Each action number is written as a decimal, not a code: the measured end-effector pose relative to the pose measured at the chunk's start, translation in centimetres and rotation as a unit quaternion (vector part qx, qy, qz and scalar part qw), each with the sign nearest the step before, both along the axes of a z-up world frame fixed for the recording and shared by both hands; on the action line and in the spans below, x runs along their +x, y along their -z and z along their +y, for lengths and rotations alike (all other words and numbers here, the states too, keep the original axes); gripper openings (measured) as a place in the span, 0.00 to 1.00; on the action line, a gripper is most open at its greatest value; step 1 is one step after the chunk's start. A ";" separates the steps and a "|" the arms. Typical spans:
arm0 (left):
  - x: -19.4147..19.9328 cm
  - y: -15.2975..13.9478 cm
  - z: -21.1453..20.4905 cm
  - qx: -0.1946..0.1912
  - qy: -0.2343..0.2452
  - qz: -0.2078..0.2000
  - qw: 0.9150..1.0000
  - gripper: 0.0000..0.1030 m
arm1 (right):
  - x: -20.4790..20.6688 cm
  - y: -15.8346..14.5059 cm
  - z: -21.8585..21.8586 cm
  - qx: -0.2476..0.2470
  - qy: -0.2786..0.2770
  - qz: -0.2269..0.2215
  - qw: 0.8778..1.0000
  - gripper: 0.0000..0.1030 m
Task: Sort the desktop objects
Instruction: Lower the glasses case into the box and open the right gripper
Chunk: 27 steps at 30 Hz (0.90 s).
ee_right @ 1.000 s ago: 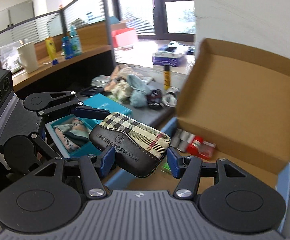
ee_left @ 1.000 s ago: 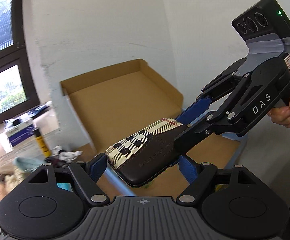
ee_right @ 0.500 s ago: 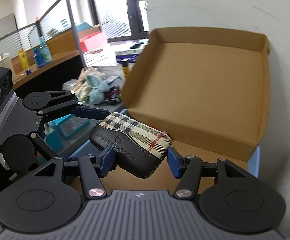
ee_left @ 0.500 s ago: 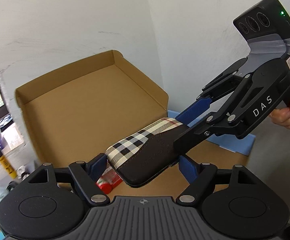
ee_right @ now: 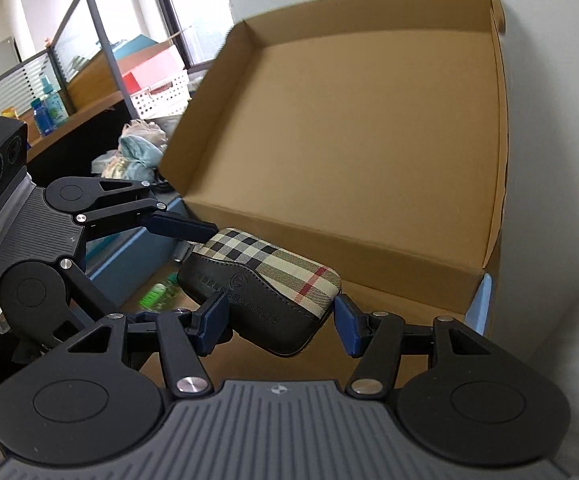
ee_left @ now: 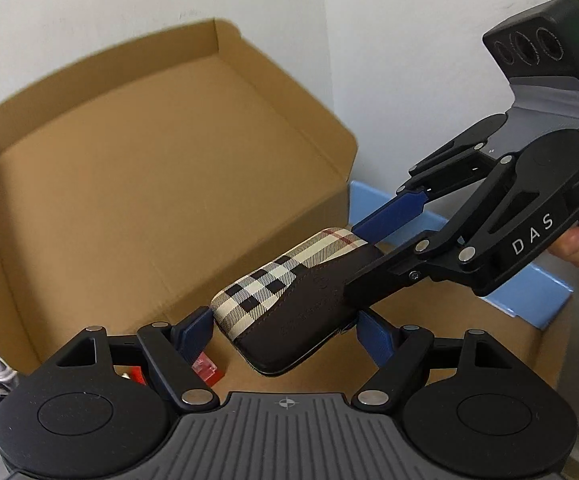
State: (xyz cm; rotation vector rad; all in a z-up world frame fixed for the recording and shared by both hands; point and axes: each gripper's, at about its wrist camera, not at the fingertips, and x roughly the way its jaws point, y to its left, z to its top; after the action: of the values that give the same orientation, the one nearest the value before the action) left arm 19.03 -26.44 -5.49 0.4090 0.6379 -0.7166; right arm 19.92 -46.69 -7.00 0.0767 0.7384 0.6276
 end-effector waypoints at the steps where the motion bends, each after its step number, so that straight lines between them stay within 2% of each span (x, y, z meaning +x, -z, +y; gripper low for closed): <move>1: 0.2 0.3 -0.2 0.004 -0.002 0.003 1.000 0.78 | 0.4 0.3 0.1 -0.003 -0.001 0.003 1.000 0.62; 9: 1.1 2.7 -0.8 0.033 -0.008 0.031 0.999 0.78 | 2.5 2.7 1.2 -0.033 -0.005 0.039 0.999 0.62; 17: 0.7 4.1 -0.8 0.049 -0.011 0.041 0.998 0.78 | 2.8 3.3 2.2 -0.047 -0.006 0.046 0.998 0.63; 26: -1.8 2.9 0.4 0.055 -0.017 0.030 0.998 0.80 | 1.5 1.8 2.6 -0.055 0.008 0.030 0.998 0.64; 27: -2.3 2.7 0.6 0.053 -0.016 0.024 0.998 0.85 | 1.3 1.7 2.5 -0.056 0.009 0.028 0.998 0.64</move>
State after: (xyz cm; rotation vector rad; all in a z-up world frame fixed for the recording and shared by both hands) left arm 16.73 -25.83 -8.18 0.4799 0.7292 -0.6657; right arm 21.18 -44.20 -8.65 -0.0016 0.8257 0.5676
